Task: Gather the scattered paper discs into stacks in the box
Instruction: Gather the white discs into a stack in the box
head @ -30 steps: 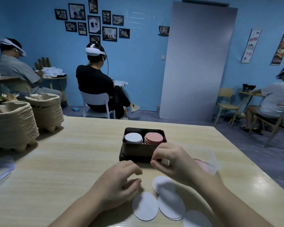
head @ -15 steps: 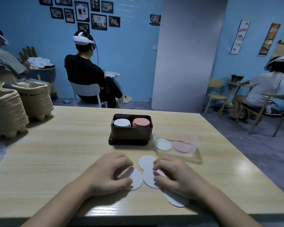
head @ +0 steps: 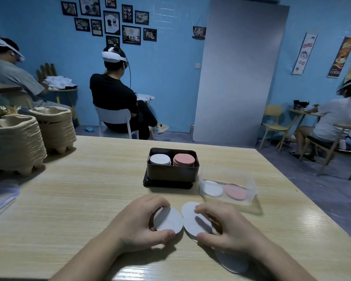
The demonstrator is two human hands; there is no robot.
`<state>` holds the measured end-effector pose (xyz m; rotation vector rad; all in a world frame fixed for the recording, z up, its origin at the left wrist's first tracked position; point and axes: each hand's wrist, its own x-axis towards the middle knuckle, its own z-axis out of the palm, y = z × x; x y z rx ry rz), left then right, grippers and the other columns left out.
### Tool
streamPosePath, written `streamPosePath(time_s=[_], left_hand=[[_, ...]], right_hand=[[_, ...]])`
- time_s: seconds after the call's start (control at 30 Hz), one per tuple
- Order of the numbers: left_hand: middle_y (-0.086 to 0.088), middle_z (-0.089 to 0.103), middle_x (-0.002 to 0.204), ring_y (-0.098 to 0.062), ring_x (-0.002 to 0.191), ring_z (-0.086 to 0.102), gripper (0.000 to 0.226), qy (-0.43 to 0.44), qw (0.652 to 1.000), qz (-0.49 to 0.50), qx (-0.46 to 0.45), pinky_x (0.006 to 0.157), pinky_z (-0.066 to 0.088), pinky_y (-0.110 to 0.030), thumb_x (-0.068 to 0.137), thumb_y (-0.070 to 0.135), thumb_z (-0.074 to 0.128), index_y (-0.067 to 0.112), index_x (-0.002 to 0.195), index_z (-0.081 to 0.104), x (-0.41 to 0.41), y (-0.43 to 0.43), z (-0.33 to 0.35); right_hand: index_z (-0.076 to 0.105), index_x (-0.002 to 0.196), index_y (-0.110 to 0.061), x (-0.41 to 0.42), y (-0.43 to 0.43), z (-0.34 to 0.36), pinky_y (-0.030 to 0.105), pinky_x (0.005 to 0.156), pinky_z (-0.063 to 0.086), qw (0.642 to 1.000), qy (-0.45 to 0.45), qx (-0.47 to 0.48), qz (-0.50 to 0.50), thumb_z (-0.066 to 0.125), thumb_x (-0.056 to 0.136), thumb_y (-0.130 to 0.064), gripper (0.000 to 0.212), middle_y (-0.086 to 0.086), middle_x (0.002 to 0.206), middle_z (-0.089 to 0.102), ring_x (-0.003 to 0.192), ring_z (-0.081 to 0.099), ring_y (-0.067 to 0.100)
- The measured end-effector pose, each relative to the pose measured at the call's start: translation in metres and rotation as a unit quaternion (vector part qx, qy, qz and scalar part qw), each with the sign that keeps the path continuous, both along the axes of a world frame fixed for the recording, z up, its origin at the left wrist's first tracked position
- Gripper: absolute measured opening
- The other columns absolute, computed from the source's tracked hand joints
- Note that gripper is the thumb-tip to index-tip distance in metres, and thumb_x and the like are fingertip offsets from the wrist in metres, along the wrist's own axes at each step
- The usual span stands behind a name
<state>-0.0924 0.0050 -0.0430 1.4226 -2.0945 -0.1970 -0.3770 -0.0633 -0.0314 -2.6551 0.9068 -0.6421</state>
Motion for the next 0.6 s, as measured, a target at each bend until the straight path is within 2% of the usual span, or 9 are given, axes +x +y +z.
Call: streamPosePath(time_s=[0.1,0.2,0.33,0.43,0.53,0.6], left_hand=[[0.025,0.058,0.105,0.003,0.098,0.054,0.048,0.016,0.999,0.025,-0.016,0.085,0.049,-0.026,0.075,0.065,0.073,0.037,0.110,0.057,0.002,0.000,-0.001],[0.025,0.057,0.106,0.004,0.099,0.054,0.050,0.019,0.999,0.021,-0.023,0.084,0.048,-0.022,0.075,0.066,0.073,0.037,0.113,0.057,0.001,0.000,0.001],[0.028,0.058,0.110,0.008,0.101,0.052,0.054,0.024,1.000,0.004,-0.019,0.084,0.046,-0.017,0.078,0.068,0.073,0.035,0.119,0.058,0.001,-0.002,0.002],[0.030,0.059,0.111,0.005,0.103,0.057,0.057,0.062,0.998,-0.003,-0.001,0.083,0.053,-0.022,0.079,0.067,0.074,0.036,0.124,0.059,0.003,-0.003,0.001],[0.028,0.061,0.109,0.000,0.099,0.060,0.058,0.094,0.995,-0.015,0.000,0.076,0.055,-0.021,0.079,0.064,0.077,0.033,0.125,0.062,0.004,-0.002,0.000],[0.028,0.061,0.107,-0.002,0.098,0.060,0.058,0.113,0.993,-0.021,-0.003,0.071,0.054,-0.017,0.080,0.063,0.079,0.031,0.125,0.063,0.003,-0.002,0.001]], right_hand=[[0.065,0.121,-0.029,0.006,-0.002,-0.001,0.032,0.086,0.052,1.000,-0.028,-0.008,-0.006,0.076,0.077,-0.049,0.049,-0.011,0.107,0.069,0.097,0.063,0.005],[0.065,0.119,-0.030,0.016,-0.003,-0.001,0.028,0.082,0.053,0.999,-0.046,-0.013,0.005,0.079,0.076,-0.052,0.050,-0.016,0.101,0.067,0.092,0.061,0.002],[0.062,0.122,-0.029,0.030,-0.009,-0.001,0.029,0.087,0.054,0.994,-0.058,-0.070,0.063,0.076,0.084,-0.057,0.050,-0.014,0.116,0.069,0.105,0.065,0.005],[0.067,0.116,-0.024,0.041,-0.011,-0.002,0.024,0.088,0.054,0.988,-0.096,-0.086,0.080,0.074,0.088,-0.056,0.043,-0.006,0.123,0.070,0.109,0.067,0.007],[0.067,0.114,-0.026,0.049,-0.013,-0.008,0.013,0.089,0.049,0.984,-0.122,-0.094,0.086,0.069,0.092,-0.056,0.037,-0.004,0.125,0.070,0.107,0.059,-0.007],[0.067,0.115,-0.028,0.051,-0.015,-0.013,0.012,0.091,0.047,0.983,-0.131,-0.090,0.094,0.067,0.095,-0.054,0.032,-0.003,0.127,0.069,0.111,0.055,-0.012]])
